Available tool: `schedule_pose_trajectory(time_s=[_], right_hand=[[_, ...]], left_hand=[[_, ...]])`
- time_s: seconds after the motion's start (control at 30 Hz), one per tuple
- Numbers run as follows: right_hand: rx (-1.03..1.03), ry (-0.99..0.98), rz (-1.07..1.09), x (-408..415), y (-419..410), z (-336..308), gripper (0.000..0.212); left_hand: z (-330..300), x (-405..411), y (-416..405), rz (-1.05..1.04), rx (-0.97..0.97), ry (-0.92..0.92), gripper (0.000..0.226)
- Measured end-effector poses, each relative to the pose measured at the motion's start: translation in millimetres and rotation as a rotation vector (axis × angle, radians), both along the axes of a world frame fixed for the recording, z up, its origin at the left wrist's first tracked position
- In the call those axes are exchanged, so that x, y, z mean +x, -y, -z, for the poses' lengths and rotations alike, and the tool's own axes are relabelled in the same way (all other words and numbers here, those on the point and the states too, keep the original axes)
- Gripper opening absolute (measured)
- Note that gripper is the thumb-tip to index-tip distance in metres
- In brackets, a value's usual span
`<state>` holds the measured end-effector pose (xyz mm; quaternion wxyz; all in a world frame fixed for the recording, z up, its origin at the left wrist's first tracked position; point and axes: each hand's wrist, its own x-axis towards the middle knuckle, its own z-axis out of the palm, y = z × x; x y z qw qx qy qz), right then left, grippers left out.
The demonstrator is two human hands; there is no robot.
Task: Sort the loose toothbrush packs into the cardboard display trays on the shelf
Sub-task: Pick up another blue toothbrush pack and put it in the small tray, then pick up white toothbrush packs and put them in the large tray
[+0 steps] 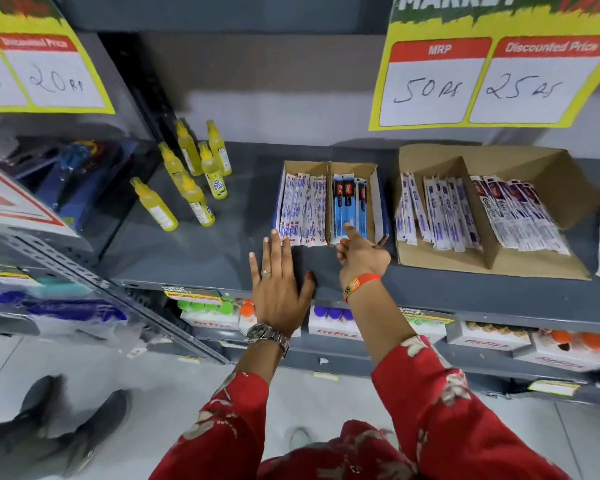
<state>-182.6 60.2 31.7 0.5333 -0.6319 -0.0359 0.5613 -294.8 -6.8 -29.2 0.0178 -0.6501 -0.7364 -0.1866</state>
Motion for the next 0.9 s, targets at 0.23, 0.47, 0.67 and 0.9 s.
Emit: schedule_pose_trajectory(time_s=[0.23,0.47,0.67,0.9], right_hand=[[0.045,0.044,-0.076,9.4,16.4,0.5,0.028],[0.236,0.281,-0.198,53.0,36.6,-15.3,0.03],[0.337,0.579,-0.077,134.9,34.1,-32.3,0.03],[0.217,0.744,0.154,249.3,27.8,-29.6,0.017]], left_hand=[[-2.9,-0.1,2.2,0.007,-0.016,-0.015,0.074],[-12.8,39.2,9.7,0.053,0.041,0.035,0.074],[-23.1,110.1,4.9,0.209,0.072,0.059,0.074],[-20.4,175.2,0.8,0.298,0.066,0.031,0.07]])
